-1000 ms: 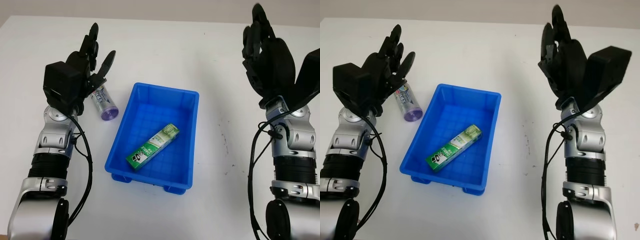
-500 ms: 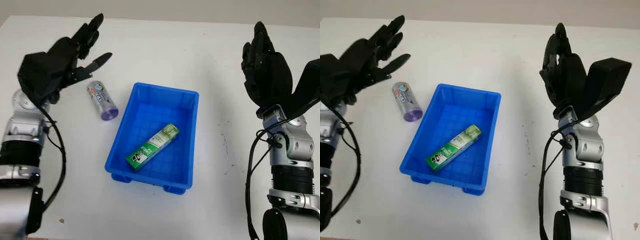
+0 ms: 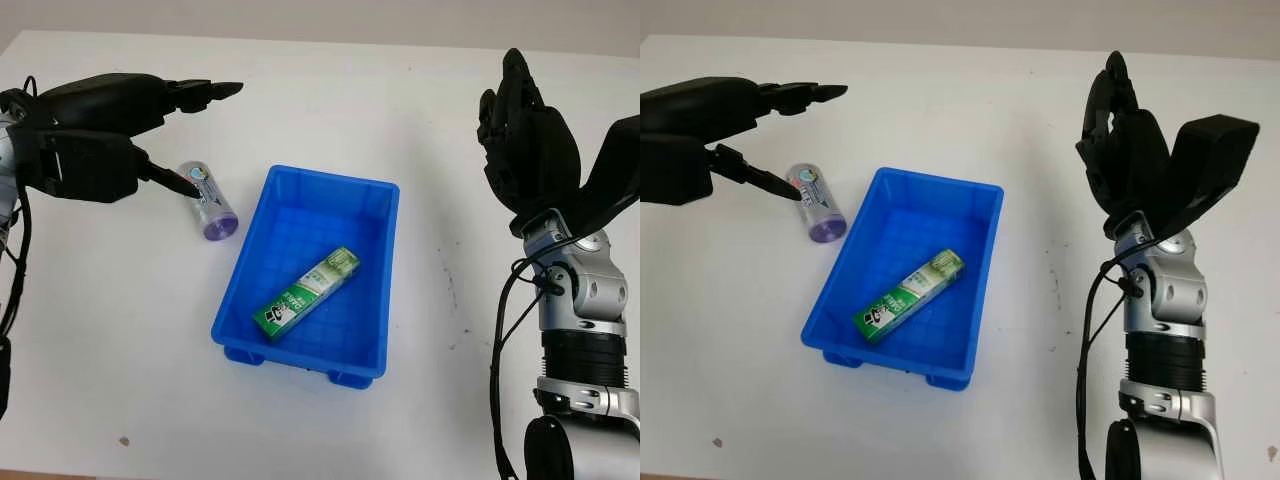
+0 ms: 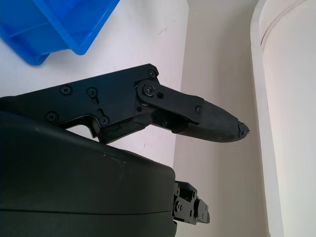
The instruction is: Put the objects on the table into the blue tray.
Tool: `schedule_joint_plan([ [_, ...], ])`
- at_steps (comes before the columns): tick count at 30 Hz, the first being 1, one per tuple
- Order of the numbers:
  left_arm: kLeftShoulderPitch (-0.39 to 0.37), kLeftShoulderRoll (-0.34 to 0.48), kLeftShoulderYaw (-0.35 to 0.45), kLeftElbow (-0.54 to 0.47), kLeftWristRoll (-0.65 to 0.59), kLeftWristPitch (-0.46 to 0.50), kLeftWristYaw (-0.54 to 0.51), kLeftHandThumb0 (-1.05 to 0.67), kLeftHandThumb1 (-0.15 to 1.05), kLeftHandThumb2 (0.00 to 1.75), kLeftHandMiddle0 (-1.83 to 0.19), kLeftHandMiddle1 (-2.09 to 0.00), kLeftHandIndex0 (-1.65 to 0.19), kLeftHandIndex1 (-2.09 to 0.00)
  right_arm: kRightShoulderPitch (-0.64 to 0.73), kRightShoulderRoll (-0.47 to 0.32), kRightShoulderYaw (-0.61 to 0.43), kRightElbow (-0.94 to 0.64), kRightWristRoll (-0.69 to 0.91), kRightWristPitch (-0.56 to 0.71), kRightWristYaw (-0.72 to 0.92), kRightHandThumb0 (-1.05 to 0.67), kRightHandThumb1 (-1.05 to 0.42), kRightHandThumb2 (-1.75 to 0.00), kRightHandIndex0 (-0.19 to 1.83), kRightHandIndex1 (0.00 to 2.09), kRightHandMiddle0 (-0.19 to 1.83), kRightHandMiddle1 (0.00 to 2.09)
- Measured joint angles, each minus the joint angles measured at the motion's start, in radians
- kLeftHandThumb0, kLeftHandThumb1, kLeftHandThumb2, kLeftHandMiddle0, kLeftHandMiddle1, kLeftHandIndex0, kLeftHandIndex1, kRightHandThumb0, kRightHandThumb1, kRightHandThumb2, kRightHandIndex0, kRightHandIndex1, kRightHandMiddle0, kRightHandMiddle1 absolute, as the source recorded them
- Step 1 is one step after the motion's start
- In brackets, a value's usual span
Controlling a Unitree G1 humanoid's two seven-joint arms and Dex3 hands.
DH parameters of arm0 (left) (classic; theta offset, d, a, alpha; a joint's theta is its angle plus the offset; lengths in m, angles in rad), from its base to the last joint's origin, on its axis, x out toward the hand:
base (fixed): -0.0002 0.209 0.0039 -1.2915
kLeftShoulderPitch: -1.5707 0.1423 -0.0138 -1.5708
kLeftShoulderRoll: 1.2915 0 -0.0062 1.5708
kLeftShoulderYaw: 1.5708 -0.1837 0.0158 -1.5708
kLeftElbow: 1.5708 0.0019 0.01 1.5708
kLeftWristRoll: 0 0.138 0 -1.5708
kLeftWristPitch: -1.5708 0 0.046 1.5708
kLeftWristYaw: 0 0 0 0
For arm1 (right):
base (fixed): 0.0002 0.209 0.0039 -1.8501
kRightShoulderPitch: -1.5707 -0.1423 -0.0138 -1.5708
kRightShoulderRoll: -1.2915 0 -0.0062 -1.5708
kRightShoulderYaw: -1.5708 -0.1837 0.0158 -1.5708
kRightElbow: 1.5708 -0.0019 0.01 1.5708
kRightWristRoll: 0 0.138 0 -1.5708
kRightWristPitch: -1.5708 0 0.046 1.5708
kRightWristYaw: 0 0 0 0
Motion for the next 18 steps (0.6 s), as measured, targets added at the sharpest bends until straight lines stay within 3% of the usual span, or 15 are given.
schedule_joint_plan([
  [8,-0.054,0.013,-0.116,0.049,0.218,-0.043,0.146,-0.47,0.83,0.06,0.01,-0.05,-0.01,-0.05,-0.002,0.003,-0.002,0.0,0.005,0.003,-0.008,-0.7,-1.05,-0.74,-0.19,0.0,-0.19,0.0],
  [18,-0.064,0.01,-0.219,0.124,0.35,-0.084,0.327,-0.36,0.81,0.05,-0.06,-0.07,-0.09,-0.08,-0.002,0.003,-0.002,0.002,0.005,0.003,0.012,-0.69,-1.05,-0.74,-0.19,0.0,-0.19,0.0],
])
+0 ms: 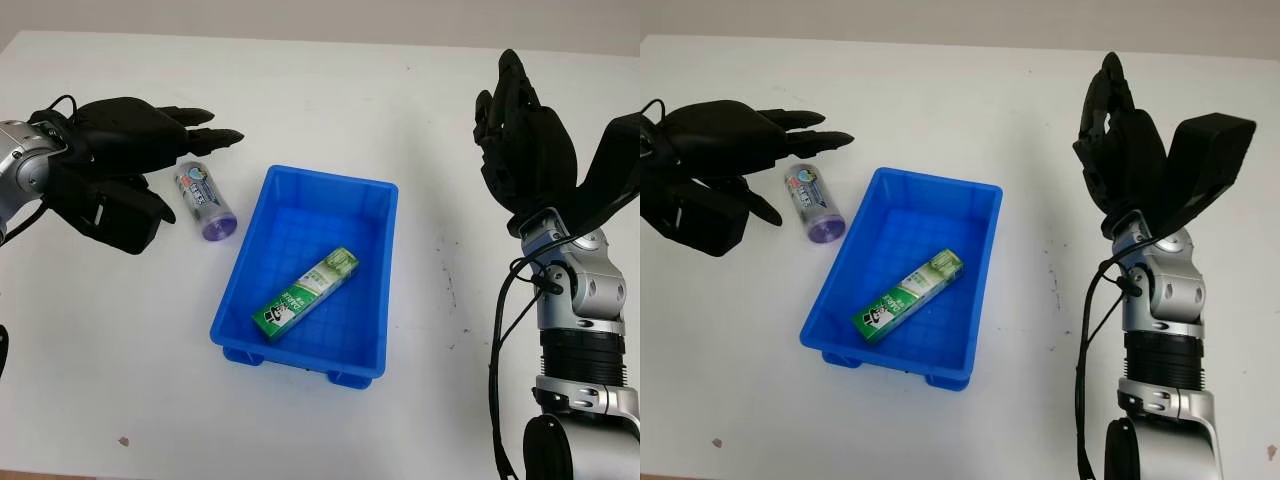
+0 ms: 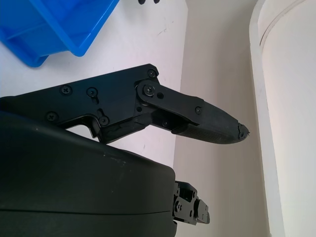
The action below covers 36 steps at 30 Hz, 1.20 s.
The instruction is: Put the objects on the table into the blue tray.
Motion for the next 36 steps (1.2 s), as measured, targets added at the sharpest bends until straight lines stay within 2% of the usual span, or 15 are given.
schedule_joint_plan([
  [7,-0.011,-0.007,-0.076,0.054,0.085,-0.006,0.12,-0.34,0.89,0.08,-0.17,-0.09,-0.16,-0.1,0.0,0.0,0.0,0.0,-0.001,-0.001,0.002,-0.69,-1.05,-0.74,-0.19,0.0,-0.19,0.0],
  [10,-0.013,-0.008,-0.098,0.069,0.097,-0.029,0.184,-0.3,0.91,0.06,-0.3,-0.11,-0.3,-0.14,0.0,0.0,-0.001,0.0,0.0,-0.003,0.007,-0.68,-1.05,-0.74,-0.19,0.0,-0.19,0.0],
  [12,-0.013,-0.009,-0.112,0.088,0.11,-0.054,0.269,-0.29,0.91,0.06,-0.46,-0.2,-0.44,-0.23,0.0,0.0,-0.002,0.0,0.0,-0.003,0.007,-0.68,-1.05,-0.74,-0.19,0.0,-0.19,0.0],
  [13,-0.013,-0.009,-0.125,0.097,0.13,-0.064,0.329,-0.3,0.93,0.06,-0.44,-0.38,-0.43,-0.35,0.0,0.0,-0.003,0.0,0.0,-0.003,0.007,-0.68,-1.05,-0.74,-0.19,0.0,-0.19,0.0],
  [14,-0.013,-0.009,-0.141,0.103,0.156,-0.07,0.394,-0.31,0.94,0.06,-0.36,-0.76,-0.38,-0.53,0.001,0.0,-0.003,0.0,0.0,-0.003,0.008,-0.68,-1.05,-0.74,-0.19,0.0,-0.19,0.0],
  [15,-0.015,-0.008,-0.16,0.107,0.186,-0.07,0.452,-0.33,0.96,0.06,-0.28,-1.21,-0.29,-0.81,0.001,0.0,-0.003,0.0,0.0,-0.003,0.009,-0.69,-1.05,-0.74,-0.19,0.0,-0.19,0.0],
  [17,-0.023,-0.005,-0.202,0.117,0.248,-0.063,0.558,-0.35,0.99,0.06,-0.25,-1.56,-0.22,-1.07,0.001,0.0,-0.003,0.0,0.0,-0.003,0.01,-0.68,-1.05,-0.74,-0.19,0.0,-0.19,0.0],
  [18,-0.028,-0.004,-0.222,0.121,0.277,-0.056,0.599,-0.38,1.01,0.06,-0.24,-1.74,-0.19,-1.29,0.001,0.0,-0.004,0.0,0.0,-0.003,0.011,-0.68,-1.05,-0.74,-0.19,0.0,-0.19,0.0],
  [20,-0.036,-0.002,-0.264,0.124,0.333,-0.034,0.668,-0.41,1.04,0.1,-0.22,-1.95,-0.14,-1.59,0.001,0.0,-0.005,0.0,0.0,-0.003,0.014,-0.68,-1.05,-0.74,-0.19,0.0,-0.19,0.0],
  [21,-0.039,-0.002,-0.282,0.128,0.354,-0.022,0.696,-0.45,1.04,0.16,-0.27,-2.04,-0.13,-1.76,0.001,0.0,-0.006,0.0,0.0,-0.003,0.016,-0.68,-1.05,-0.74,-0.19,0.0,-0.19,0.0],
  [23,-0.042,-0.001,-0.313,0.129,0.398,0.02,0.748,-0.5,1.05,0.29,-0.38,-2.08,-0.12,-1.94,0.001,0.0,-0.006,0.001,0.0,-0.004,0.019,-0.68,-1.05,-0.74,-0.19,0.0,-0.19,0.0],
  [24,-0.043,-0.002,-0.327,0.129,0.417,0.042,0.771,-0.52,1.05,0.4,-0.55,-2.09,-0.18,-2.03,0.001,0.0,-0.006,0.001,0.0,-0.004,0.019,-0.68,-1.05,-0.74,-0.19,0.0,-0.19,0.0],
  [28,-0.045,-0.002,-0.358,0.149,0.443,0.085,0.852,-0.54,1.05,0.55,-0.98,-2.09,-0.44,-2.09,0.001,0.0,-0.007,0.001,0.0,-0.004,0.02,-0.68,-1.05,-0.74,-0.19,0.0,-0.19,0.0],
  [34,-0.045,-0.011,-0.344,0.185,0.363,0.092,0.769,-0.53,1.05,0.5,-0.94,-2.09,-0.31,-2.09,0.001,0.0,-0.007,0.005,0.0,-0.01,0.024,-0.67,-1.05,-0.74,-0.19,0.0,-0.19,0.0],
  [36,-0.042,-0.017,-0.324,0.193,0.318,0.094,0.74,-0.49,1.05,0.5,-0.78,-2.09,-0.2,-2.09,0.001,0.0,-0.007,0.005,0.0,-0.01,0.023,-0.67,-1.05,-0.73,-0.19,0.0,-0.19,0.0],
])
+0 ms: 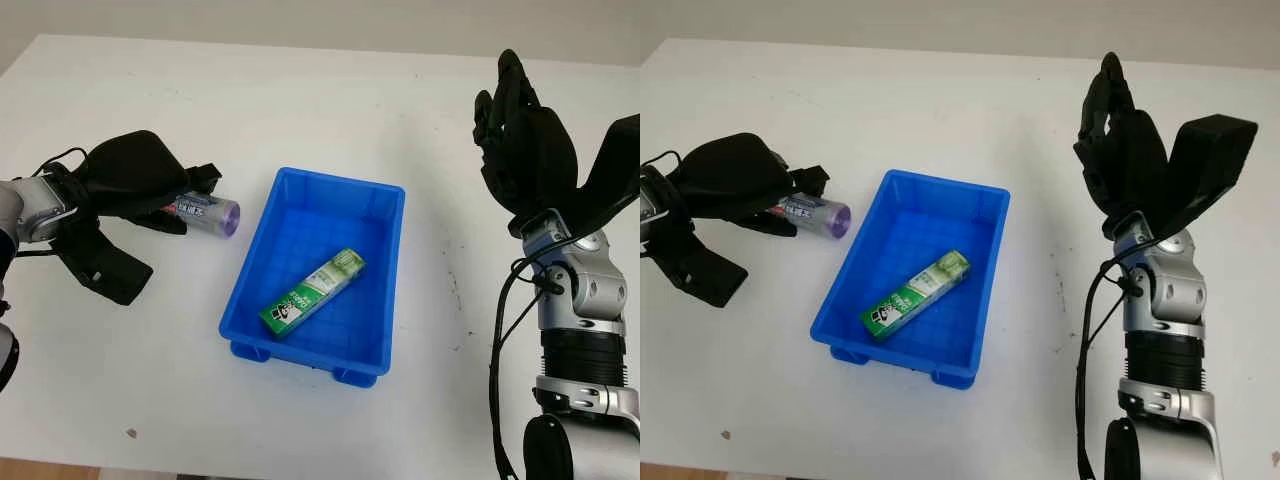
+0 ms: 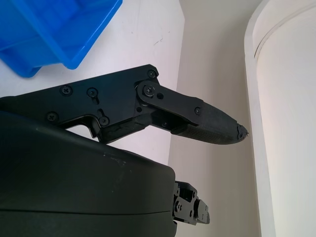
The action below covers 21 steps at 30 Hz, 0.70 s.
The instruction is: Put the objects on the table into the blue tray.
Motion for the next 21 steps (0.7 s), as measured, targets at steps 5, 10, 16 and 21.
schedule_joint_plan([
  [5,0.003,-0.009,0.08,0.007,-0.135,-0.008,-0.039,-0.45,1.05,0.45,-0.76,-2.09,-0.26,-2.09,0.0,0.0,0.0,0.0,0.0,0.0,-0.005,-0.66,-1.05,-0.73,-0.19,0.0,-0.19,0.0],
  [10,0.003,-0.01,0.227,-0.004,-0.341,-0.032,-0.112,-0.5,1.05,0.53,-0.67,-2.09,-0.11,-2.01,0.007,0.0,0.0,0.0,0.0,-0.003,0.002,-0.65,-1.05,-0.73,-0.19,0.0,-0.19,0.0],
  [16,0.039,-0.041,0.486,-0.156,-0.758,-0.081,-0.376,-0.45,1.05,0.46,-1.04,-2.09,-0.61,-2.09,0.008,0.0,0.002,0.0,-0.001,-0.01,0.007,-0.67,-1.05,-0.72,-0.19,0.0,-0.19,0.0],
  [21,0.155,-0.099,0.607,-0.429,-0.99,0.001,-0.571,-0.42,1.05,0.41,-1.03,-2.09,-0.65,-2.09,0.01,0.0,0.005,0.0,-0.001,-0.013,0.013,-0.67,-1.05,-0.71,-0.19,0.0,-0.19,0.0],
])
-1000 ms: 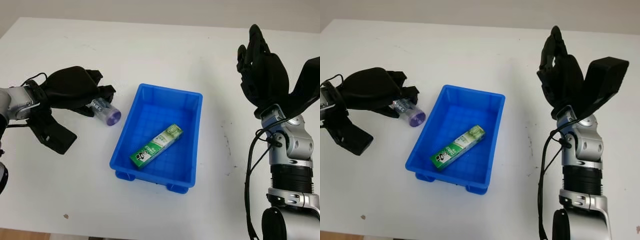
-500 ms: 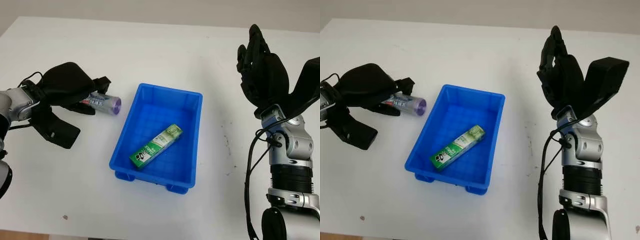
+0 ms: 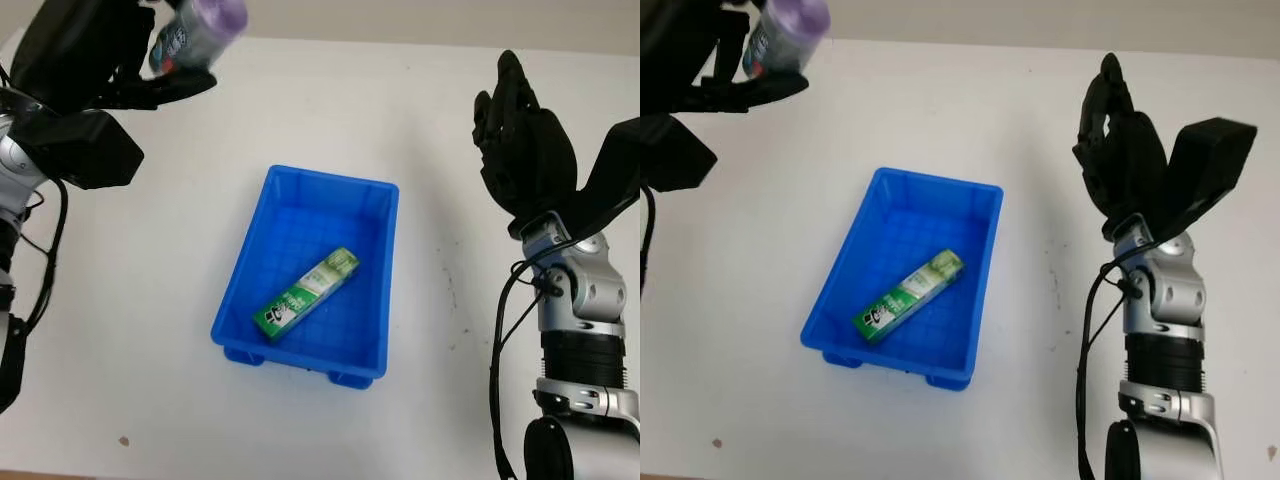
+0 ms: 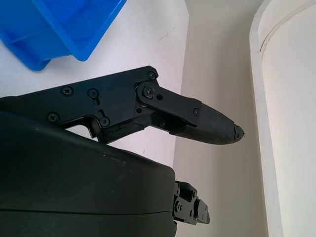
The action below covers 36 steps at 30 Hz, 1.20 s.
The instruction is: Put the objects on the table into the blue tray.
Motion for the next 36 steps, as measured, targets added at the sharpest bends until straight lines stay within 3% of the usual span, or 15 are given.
schedule_joint_plan([
  [5,0.15,-0.029,0.048,-0.312,-0.085,0.195,-0.158,-0.42,1.05,0.46,-0.97,-2.09,-0.6,-2.09,0.005,0.0,0.001,0.0,-0.001,-0.001,-0.001,-0.66,-1.05,-0.72,-0.19,0.0,-0.19,0.0],
  [6,0.177,-0.033,0.053,-0.377,-0.104,0.235,-0.196,-0.41,1.05,0.46,-0.92,-2.09,-0.51,-2.09,0.006,0.0,0.002,0.0,-0.001,-0.001,-0.002,-0.66,-1.05,-0.73,-0.19,0.0,-0.19,0.0],
  [10,0.253,-0.054,0.061,-0.575,-0.176,0.4,-0.33,-0.42,1.05,0.48,-0.91,-2.09,-0.48,-2.09,0.008,0.0,0.003,-0.001,-0.003,-0.001,-0.009,-0.66,-1.05,-0.73,-0.19,0.0,-0.19,0.0],
  [15,0.309,-0.075,0.052,-0.712,-0.176,0.577,-0.439,-0.4,1.05,0.47,-1.08,-2.09,-0.56,-2.09,0.01,0.0,0.003,-0.004,-0.001,0.0,-0.012,-0.65,-1.05,-0.73,-0.19,0.0,-0.19,0.0],
  [21,0.315,-0.094,0.013,-0.773,-0.117,0.69,-0.531,-0.38,1.05,0.45,-1.21,-2.09,-0.65,-2.09,0.01,0.003,0.005,-0.008,-0.001,0.001,-0.015,-0.65,-1.05,-0.73,-0.19,0.0,-0.19,0.0],
  [23,0.316,-0.112,0.006,-0.774,-0.112,0.708,-0.545,-0.36,1.05,0.43,-0.87,-2.09,-0.43,-2.09,0.012,0.003,0.006,-0.01,-0.001,0.001,-0.016,-0.65,-1.05,-0.73,-0.19,0.0,-0.19,0.0],
  [24,0.317,-0.125,0.006,-0.774,-0.112,0.713,-0.549,-0.36,1.05,0.42,-0.58,-1.96,-0.23,-1.93,0.015,0.004,0.006,-0.014,-0.001,0.002,-0.019,-0.64,-1.05,-0.74,-0.19,0.0,-0.19,0.0],
  [25,0.317,-0.134,0.005,-0.774,-0.112,0.718,-0.555,-0.37,1.05,0.41,-0.36,-1.63,-0.07,-1.59,0.016,0.006,0.007,-0.021,-0.001,0.005,-0.023,-0.64,-1.05,-0.74,-0.19,0.0,-0.19,0.0],
  [28,0.318,-0.143,0.002,-0.774,-0.106,0.739,-0.582,-0.38,1.05,0.39,-0.2,-1.01,0.03,-1.05,0.017,0.008,0.007,-0.036,0.001,0.012,-0.028,-0.64,-1.05,-0.74,-0.19,0.0,-0.19,0.0],
  [29,0.318,-0.143,0.002,-0.774,-0.097,0.747,-0.589,-0.39,1.05,0.37,-0.18,-0.62,0.06,-0.8,0.017,0.008,0.007,-0.038,0.001,0.012,-0.027,-0.64,-1.05,-0.74,-0.19,0.0,-0.19,0.0],
  [30,0.318,-0.143,0.002,-0.775,-0.09,0.755,-0.593,-0.4,1.05,0.37,-0.19,-0.38,0.05,-0.62,0.018,0.008,0.006,-0.04,0.001,0.012,-0.027,-0.64,-1.05,-0.74,-0.19,0.0,-0.19,0.0],
  [32,0.318,-0.143,0.002,-0.778,-0.076,0.764,-0.596,-0.42,1.05,0.38,-0.14,-0.13,0.1,-0.39,0.02,0.01,0.007,-0.045,0.001,0.017,-0.033,-0.64,-1.05,-0.74,-0.19,0.0,-0.19,0.0],
  [36,0.318,-0.15,0.004,-0.78,-0.068,0.767,-0.593,-0.45,1.05,0.43,0.05,-0.02,0.18,-0.2,0.03,0.013,0.01,-0.052,0.001,0.028,-0.039,-0.63,-1.05,-0.74,-0.19,0.0,-0.19,0.0],
])
